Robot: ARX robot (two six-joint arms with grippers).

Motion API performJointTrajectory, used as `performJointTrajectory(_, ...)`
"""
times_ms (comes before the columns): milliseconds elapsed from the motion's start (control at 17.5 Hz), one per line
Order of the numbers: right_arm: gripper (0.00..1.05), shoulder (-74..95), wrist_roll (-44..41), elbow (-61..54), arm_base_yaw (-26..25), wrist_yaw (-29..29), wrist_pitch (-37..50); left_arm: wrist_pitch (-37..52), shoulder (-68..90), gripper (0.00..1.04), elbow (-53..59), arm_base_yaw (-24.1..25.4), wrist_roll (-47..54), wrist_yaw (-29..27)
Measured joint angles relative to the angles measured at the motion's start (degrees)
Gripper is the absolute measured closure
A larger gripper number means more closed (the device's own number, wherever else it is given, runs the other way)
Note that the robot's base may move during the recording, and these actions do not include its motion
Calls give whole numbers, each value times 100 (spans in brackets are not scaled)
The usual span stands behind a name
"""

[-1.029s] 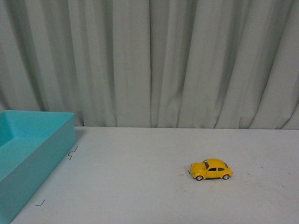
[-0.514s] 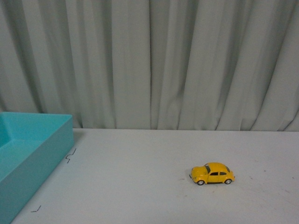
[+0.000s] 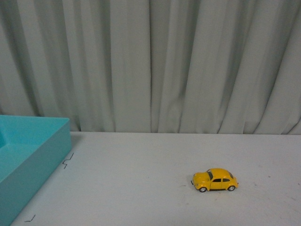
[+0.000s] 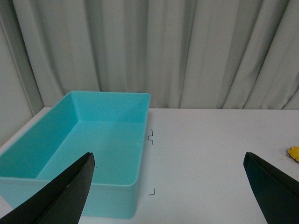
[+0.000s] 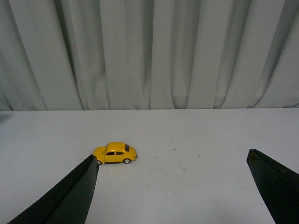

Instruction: Wind up and store yellow beetle toy

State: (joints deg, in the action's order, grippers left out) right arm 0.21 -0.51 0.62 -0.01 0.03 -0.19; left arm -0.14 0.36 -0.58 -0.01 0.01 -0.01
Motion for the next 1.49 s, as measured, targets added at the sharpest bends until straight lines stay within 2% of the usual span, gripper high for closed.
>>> performJointTrajectory(1486,7,0,0,0,0,-2,-2,-2,0,7,0,0,0,-2)
